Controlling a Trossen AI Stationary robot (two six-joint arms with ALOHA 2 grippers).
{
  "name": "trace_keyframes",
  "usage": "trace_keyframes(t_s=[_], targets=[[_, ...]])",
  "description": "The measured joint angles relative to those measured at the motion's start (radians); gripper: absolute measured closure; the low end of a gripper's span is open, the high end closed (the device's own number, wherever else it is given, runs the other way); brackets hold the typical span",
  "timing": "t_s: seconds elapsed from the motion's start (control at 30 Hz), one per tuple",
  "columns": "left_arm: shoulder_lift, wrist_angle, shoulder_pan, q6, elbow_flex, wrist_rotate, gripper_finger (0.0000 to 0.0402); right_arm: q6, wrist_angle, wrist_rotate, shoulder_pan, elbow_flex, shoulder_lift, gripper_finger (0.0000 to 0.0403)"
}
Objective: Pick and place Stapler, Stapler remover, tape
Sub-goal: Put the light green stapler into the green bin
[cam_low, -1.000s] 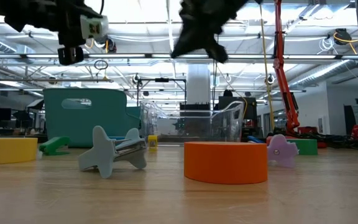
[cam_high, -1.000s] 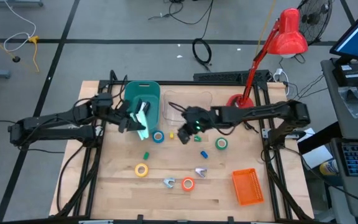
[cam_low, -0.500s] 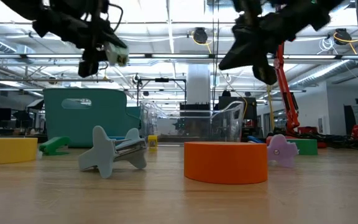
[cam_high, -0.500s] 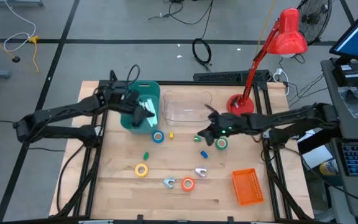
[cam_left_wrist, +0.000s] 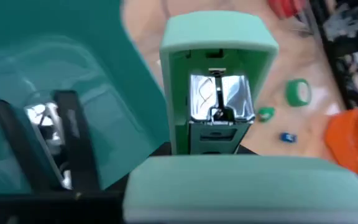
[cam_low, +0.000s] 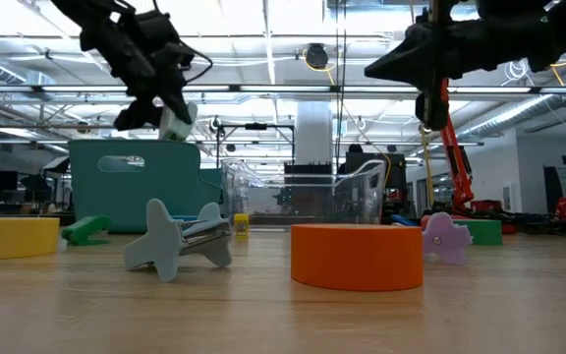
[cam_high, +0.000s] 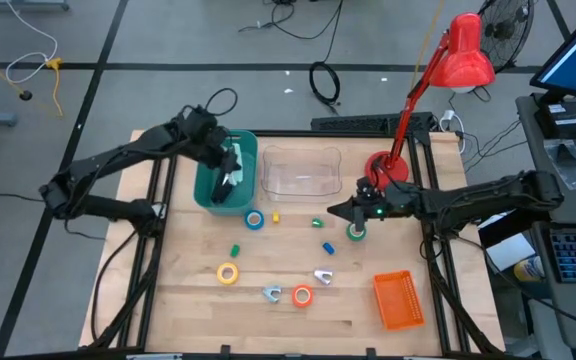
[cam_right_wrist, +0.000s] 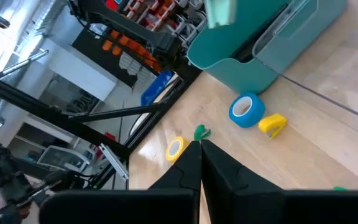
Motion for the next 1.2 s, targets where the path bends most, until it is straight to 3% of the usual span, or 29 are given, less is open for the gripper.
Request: trace_keyframes(t_s=[0.2,0.4,0.57,1.2], targets=[[0.107,-0.066,0.054,0.057,0.032,0.003,0.0262,-0.008,0.009,-0.002,0.003,0.0,0.0,0.0403],[0.206,-0.088,0.057,0.129,0.06,0.098,0.0262,-0.006,0.012,-0.002,0.004,0.0,0.0,0.0403],[0.275,-0.109,0.065,0.157,0.062,0.118,0.0262,-0.005,0.016,-0.001,0.004,0.0,0.0,0.0403],[0.428,-0.111,0.072,0.262,0.061,0.242,0.0262,0.015,0.016,0.008,0.004,0.0,0.0,0.0403]])
